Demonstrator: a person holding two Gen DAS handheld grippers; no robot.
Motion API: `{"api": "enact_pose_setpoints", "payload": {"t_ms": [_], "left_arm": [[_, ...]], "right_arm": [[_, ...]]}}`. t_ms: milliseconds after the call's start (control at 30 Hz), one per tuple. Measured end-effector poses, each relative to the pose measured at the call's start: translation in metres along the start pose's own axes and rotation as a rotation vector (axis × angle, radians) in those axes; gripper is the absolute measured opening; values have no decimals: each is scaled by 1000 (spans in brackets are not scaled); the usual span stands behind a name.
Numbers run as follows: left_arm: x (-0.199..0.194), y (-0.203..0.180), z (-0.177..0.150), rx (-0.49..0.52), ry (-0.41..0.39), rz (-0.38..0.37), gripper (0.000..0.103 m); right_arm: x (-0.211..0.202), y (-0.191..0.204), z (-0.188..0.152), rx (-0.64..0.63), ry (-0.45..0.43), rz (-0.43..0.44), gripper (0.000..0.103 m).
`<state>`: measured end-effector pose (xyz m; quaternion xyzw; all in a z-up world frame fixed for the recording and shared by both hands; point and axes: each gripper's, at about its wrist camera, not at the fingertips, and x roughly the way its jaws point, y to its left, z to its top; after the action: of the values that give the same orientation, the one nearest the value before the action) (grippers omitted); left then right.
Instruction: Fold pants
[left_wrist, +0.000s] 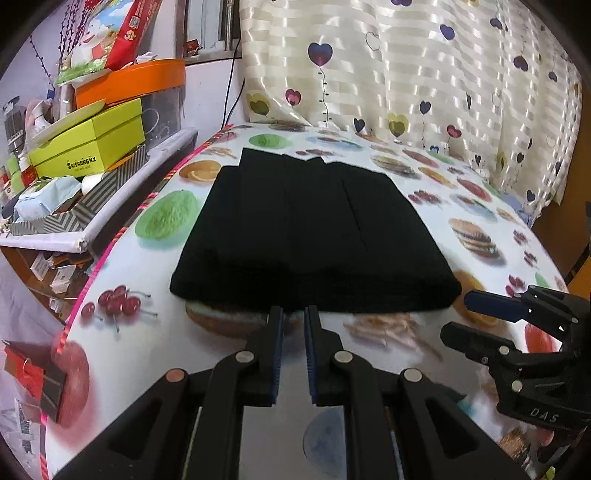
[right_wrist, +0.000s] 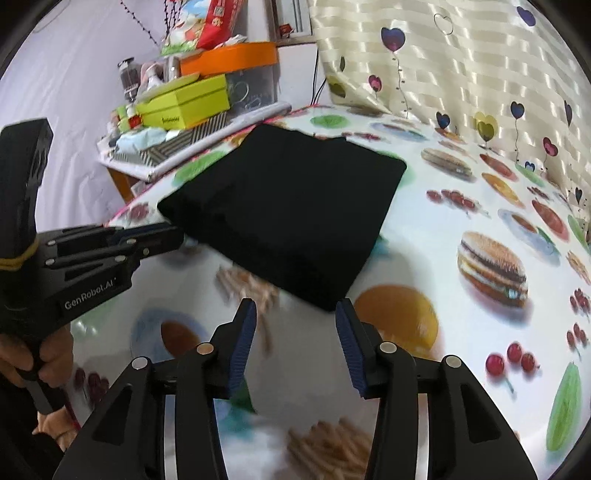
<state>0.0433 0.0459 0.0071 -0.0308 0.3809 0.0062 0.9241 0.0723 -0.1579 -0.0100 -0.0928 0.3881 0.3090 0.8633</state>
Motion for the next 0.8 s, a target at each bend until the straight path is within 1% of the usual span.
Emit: {"api": "enact_pose_setpoints", "payload": {"t_ms": [133, 200, 300, 367, 433, 500, 600, 667, 733, 800], "left_arm": [[3, -1, -7, -3, 25, 23, 15], [5, -2, -11, -6, 37, 32, 18], [9, -3, -16, -3, 60, 39, 20], [8, -6, -18, 10, 49, 52, 22], [7, -8, -19, 23, 44, 65, 23], [7, -11, -21, 31, 37, 74, 24], [6, -9, -22, 26, 29, 91, 31], [6, -4, -22, 5, 30, 86, 35], [6, -3, -22, -2, 30, 78, 35], [6, -5, -22, 5, 30, 86, 36]], "right_arm": [[6, -2, -13, 6, 42, -4, 46], [3, -3, -14, 11, 33, -3, 46], [4, -3, -16, -4, 49, -35, 46], [3, -2, -16, -9, 50, -35, 47], [3, 0, -17, -22, 53, -45, 48], [4, 2, -17, -34, 56, -50, 51], [5, 5, -17, -50, 59, -60, 53], [5, 5, -17, -48, 59, -59, 54], [5, 6, -18, -50, 59, -60, 54], [5, 5, -18, -51, 59, -60, 54]]}}
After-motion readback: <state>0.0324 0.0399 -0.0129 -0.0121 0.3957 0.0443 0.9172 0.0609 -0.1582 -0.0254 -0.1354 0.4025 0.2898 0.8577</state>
